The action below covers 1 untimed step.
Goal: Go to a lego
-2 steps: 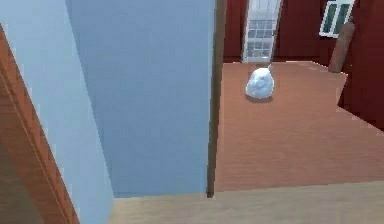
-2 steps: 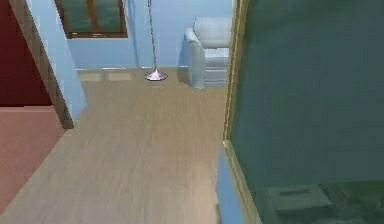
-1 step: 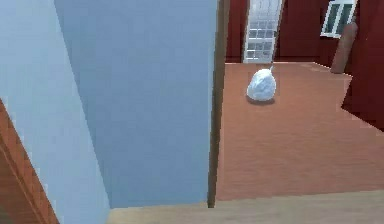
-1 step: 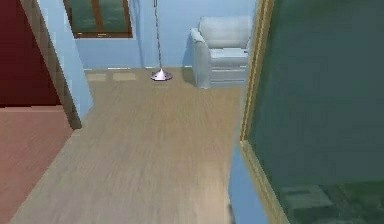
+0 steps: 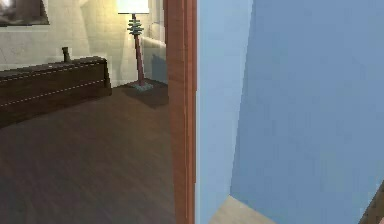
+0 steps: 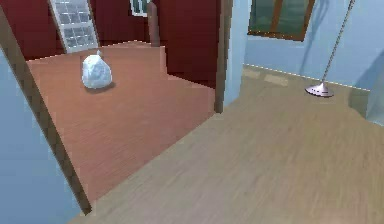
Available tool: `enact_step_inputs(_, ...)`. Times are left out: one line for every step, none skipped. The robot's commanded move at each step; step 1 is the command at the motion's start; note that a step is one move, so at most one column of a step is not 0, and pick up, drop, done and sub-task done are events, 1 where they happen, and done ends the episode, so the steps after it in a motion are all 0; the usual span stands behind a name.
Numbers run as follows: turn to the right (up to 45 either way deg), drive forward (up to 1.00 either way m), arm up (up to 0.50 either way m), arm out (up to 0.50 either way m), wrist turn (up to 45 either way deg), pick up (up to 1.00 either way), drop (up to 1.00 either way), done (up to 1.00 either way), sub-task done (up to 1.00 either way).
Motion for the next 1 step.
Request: enact_step_inputs(-27.0,0.00,0.00,0.00,0.0,0.00,0.00,0.00,0.00)
